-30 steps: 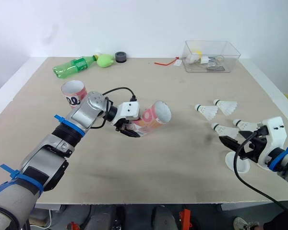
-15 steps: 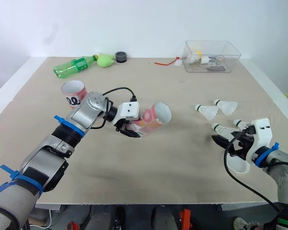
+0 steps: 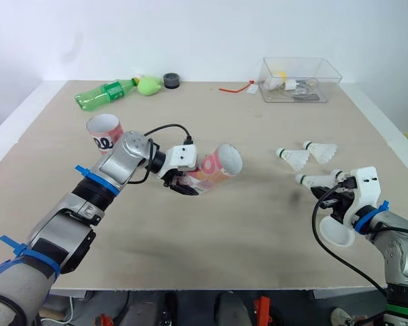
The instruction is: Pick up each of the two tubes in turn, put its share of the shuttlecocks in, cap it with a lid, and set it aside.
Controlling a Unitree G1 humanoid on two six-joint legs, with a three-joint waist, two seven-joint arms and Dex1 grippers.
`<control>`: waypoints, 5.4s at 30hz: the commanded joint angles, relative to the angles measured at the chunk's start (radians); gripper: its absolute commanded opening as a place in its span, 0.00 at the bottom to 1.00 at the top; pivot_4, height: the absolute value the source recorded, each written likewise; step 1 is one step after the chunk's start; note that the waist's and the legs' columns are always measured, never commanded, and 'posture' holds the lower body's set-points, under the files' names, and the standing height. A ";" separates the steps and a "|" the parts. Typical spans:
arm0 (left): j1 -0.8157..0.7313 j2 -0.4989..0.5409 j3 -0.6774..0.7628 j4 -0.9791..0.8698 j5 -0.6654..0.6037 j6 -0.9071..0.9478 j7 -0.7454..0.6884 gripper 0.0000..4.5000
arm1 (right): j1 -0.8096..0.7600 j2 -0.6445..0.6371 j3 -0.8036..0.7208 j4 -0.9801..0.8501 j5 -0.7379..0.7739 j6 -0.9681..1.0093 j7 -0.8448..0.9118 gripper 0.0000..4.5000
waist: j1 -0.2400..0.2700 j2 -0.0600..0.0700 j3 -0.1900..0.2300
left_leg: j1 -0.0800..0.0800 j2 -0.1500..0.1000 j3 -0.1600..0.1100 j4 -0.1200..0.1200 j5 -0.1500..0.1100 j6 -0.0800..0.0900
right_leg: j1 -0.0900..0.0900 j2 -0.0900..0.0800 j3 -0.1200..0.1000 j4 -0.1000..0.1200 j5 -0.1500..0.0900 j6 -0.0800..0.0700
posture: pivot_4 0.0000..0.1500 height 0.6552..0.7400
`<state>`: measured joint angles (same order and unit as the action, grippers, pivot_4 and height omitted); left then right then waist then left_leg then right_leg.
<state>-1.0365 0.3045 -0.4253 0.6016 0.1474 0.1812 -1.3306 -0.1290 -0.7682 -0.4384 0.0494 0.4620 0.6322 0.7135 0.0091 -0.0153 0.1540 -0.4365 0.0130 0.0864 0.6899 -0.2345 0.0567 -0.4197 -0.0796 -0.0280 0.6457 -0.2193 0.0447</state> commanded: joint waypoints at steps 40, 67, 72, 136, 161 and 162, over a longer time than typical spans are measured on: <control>0.028 -0.056 -0.018 0.094 0.026 -0.003 0.004 0.67 | -0.570 -0.237 0.535 -0.117 -0.262 -0.671 0.611 0.01 | 0.010 -0.003 -0.001 | 0.000 -0.003 -0.001 0.004 0.000 0.000 | 0.002 -0.008 -0.008 -0.001 -0.001 -0.004 | 1.00 1.00; 0.017 -0.058 -0.020 0.127 0.036 -0.033 0.013 0.67 | -0.579 -0.209 0.338 -0.186 -0.022 -0.288 0.526 0.95 | 0.012 -0.003 -0.001 | 0.000 -0.003 -0.001 0.004 -0.001 0.000 | 0.002 -0.012 -0.010 0.000 0.000 -0.006 | 1.00 1.00; 0.011 -0.055 -0.018 0.137 0.038 -0.040 0.011 0.67 | -0.580 -0.216 0.330 -0.180 -0.006 -0.253 0.517 0.95 | 0.013 -0.003 -0.001 | 0.000 -0.003 -0.001 0.004 -0.001 0.000 | 0.002 -0.012 -0.010 0.000 0.000 -0.006 | 1.00 1.00; -0.009 -0.073 -0.031 0.111 0.056 -0.064 0.016 0.67 | -0.974 0.066 0.909 0.289 -0.550 -0.647 0.844 0.00 | 0.012 -0.003 -0.001 | -0.001 -0.003 0.001 0.004 0.000 0.001 | 0.001 -0.010 -0.009 0.000 0.001 -0.005 | 1.00 1.00; 0.011 -0.081 -0.028 0.144 0.066 -0.083 0.022 0.67 | -1.048 -0.043 0.732 0.206 -0.239 -0.440 0.901 0.00 | 0.006 -0.003 -0.001 | -0.002 -0.002 0.000 0.004 0.001 0.000 | 0.000 -0.017 -0.010 0.000 0.003 -0.009 | 1.00 1.00; 0.011 -0.082 -0.027 0.146 0.066 -0.085 0.023 0.67 | -1.045 -0.058 0.717 0.198 -0.226 -0.424 0.901 0.00 | 0.006 -0.003 -0.001 | -0.002 -0.002 0.000 0.004 0.001 0.000 | -0.002 -0.017 -0.010 0.000 0.003 -0.009 | 1.00 1.00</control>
<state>-1.0614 0.2482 -0.3936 0.7089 0.1763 0.0917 -1.3164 -1.1310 -0.8123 0.3417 0.2922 0.1875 0.1866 1.5743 0.0149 -0.0184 0.1532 -0.4380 0.0108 0.0863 0.6938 -0.2333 0.0567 -0.4218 -0.0966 -0.0383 0.6455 -0.2162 0.0357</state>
